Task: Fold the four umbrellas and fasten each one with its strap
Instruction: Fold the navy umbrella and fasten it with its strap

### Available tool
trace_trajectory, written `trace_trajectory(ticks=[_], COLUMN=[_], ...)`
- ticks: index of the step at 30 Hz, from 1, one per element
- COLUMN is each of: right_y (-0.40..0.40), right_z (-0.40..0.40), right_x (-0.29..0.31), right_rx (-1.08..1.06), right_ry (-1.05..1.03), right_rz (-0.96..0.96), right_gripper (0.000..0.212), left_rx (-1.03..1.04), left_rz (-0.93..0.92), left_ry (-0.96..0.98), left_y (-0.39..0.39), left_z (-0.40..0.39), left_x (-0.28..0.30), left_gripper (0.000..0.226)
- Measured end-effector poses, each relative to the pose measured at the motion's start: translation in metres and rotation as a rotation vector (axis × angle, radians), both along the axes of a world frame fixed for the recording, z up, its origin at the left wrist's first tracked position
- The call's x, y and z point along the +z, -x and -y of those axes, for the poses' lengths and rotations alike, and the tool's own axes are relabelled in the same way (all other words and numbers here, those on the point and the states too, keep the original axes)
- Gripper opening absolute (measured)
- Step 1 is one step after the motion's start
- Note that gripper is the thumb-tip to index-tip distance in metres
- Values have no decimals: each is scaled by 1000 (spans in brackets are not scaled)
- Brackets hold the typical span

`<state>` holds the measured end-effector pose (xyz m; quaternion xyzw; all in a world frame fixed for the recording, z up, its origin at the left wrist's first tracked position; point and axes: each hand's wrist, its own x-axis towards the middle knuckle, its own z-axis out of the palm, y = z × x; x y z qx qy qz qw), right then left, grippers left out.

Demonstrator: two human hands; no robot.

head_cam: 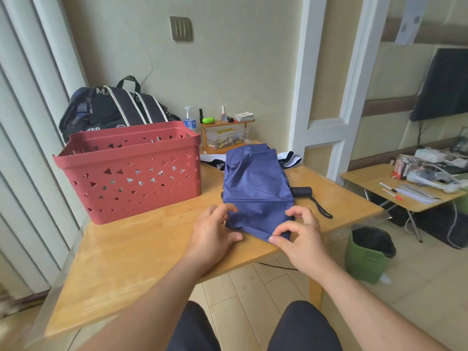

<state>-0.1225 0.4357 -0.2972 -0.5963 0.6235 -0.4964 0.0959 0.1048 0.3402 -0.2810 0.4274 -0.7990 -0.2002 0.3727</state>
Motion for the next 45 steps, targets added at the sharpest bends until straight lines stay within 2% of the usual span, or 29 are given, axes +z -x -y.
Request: trace_trajectory(ticks=[5, 8, 11, 14, 17, 20, 23, 26, 29, 31, 34, 38, 40, 43, 45], right_y=[-5, -4, 0, 5, 9, 9, 10, 14, 22, 29, 39, 40, 39, 41, 44], right_z=[-2, -4, -5, -8, -9, -8, 3, 25, 52, 71, 86, 100, 106, 107, 105], right_x=[10, 15, 17, 13, 11, 14, 20, 34, 51, 56, 53, 41, 38, 40, 40], right_rx=[31, 20, 34, 61, 73, 88, 36, -42, 68, 105, 120, 126, 97, -39, -49], right_ry=[44, 94, 80, 46, 6, -34, -29, -14, -171, -358, -605, -665, -613, -393, -384], right_rz=[-1, 19, 16, -27, -69, -86, -86, -241, -461, -575, -553, -595, -597, -624, -652], right_gripper=[27, 28, 26, 29, 28, 18, 25, 17, 17, 30, 57, 73, 69, 35, 26], left_rx=[16, 1, 34, 31, 18, 14, -15, -105, -206, -202, -124, -117, -87, -44, -62], left_rz=[56, 144, 144, 182, 237, 250, 239, 266, 316, 380, 506, 566, 499, 329, 414], left_ry=[65, 138, 243, 347, 356, 346, 407, 536, 580, 562, 477, 324, 282, 172, 113], left_y=[2, 2, 4, 5, 6, 5, 6, 7, 9, 8, 3, 1, 12, 38, 52], left_z=[-1, -3, -4, -4, -7, -7, -5, -3, -2, -3, -6, -2, 10, 40, 62], left_x=[-2, -3, -6, -7, -6, -6, -11, -14, -13, -13, -9, 10, 22, 37, 36], left_gripper=[28, 34, 20, 18, 16, 17, 17, 11, 7, 12, 26, 47, 48, 31, 30])
